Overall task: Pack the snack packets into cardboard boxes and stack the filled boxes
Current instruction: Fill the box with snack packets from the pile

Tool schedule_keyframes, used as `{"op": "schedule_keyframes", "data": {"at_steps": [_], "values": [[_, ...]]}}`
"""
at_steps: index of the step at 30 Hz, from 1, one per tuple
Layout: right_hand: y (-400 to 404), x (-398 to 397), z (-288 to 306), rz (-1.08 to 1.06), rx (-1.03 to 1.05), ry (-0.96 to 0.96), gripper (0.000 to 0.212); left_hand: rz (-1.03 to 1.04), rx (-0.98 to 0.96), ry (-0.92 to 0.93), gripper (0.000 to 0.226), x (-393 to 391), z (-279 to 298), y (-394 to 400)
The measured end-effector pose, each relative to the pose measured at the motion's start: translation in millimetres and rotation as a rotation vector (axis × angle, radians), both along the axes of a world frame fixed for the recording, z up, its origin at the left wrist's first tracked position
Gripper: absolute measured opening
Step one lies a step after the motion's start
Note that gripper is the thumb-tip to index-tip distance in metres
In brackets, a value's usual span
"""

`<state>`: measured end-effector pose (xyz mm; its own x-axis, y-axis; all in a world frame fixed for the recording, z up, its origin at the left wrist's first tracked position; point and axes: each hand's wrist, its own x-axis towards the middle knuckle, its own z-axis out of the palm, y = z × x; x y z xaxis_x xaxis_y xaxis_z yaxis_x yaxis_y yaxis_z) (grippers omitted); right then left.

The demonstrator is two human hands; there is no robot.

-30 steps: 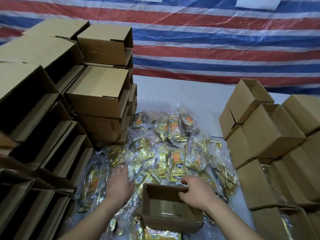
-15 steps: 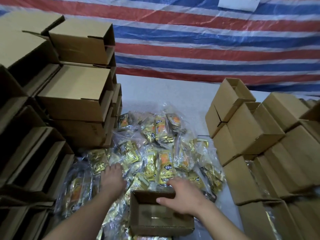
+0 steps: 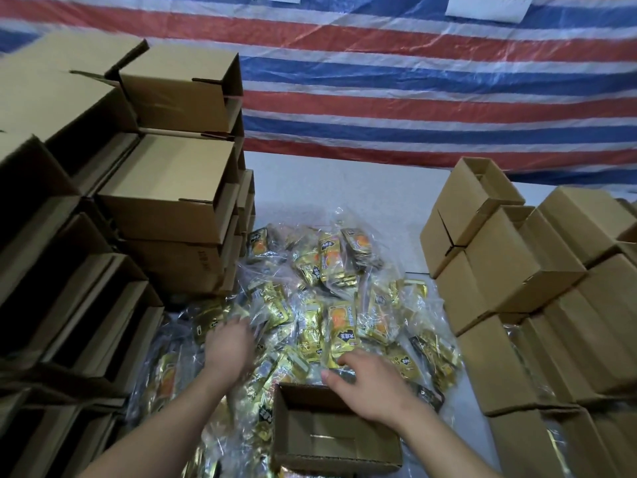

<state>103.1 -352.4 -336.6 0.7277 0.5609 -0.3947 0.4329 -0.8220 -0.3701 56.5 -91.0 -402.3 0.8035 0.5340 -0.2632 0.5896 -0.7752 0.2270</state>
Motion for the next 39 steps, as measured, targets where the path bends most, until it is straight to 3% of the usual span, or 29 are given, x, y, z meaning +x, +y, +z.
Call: {"op": "schedule_keyframes", "data": {"at_steps": [4, 7, 12, 16, 19, 22, 26, 30, 33, 36, 39], "values": [[18, 4, 12, -0.065, 0.151, 0.035, 0.086, 0.160, -0.279, -0.341, 0.028, 3, 39, -2], [41, 13, 30, -0.218, 0.400, 0.192, 0.080, 0.123, -0.380, -0.595, 0.035, 12, 84, -7], [76, 35, 76, -0.421, 0.826, 0.454, 0.107, 0.035, -0.521, -0.802, 0.038, 21, 158, -29], [88, 46, 96, -0.460, 1.121, 0.658, 0.082, -0.014, -0.734, -0.790, 0.032, 24, 199, -56], [85, 47, 99, -0.502, 1.242, 0.698, 0.078, 0.061, -0.982, -0.728, 0.030, 26, 212, -72], [77, 45, 98, -0.578, 1.268, 0.613, 0.083, 0.068, -1.014, -0.685, 0.035, 27, 216, -81], [69, 43, 91, -0.703, 1.119, 0.349, 0.078, 0.099, -0.975, -0.673, 0.043, 30, 210, -88], [61, 41, 92, -0.577, 0.983, 0.442, 0.113, 0.079, -0.932, -0.566, 0.052, 33, 210, -101], [52, 43, 95, -0.519, 0.973, 0.555, 0.132, -0.001, -1.137, -0.449, 0.069, 32, 214, -103], [42, 45, 96, -0.460, 1.029, 0.581, 0.116, -0.080, -1.182, -0.386, 0.076, 31, 219, -102], [36, 44, 92, -0.496, 1.070, 0.523, 0.072, -0.154, -0.923, -0.368, 0.083, 35, 219, -105]]}}
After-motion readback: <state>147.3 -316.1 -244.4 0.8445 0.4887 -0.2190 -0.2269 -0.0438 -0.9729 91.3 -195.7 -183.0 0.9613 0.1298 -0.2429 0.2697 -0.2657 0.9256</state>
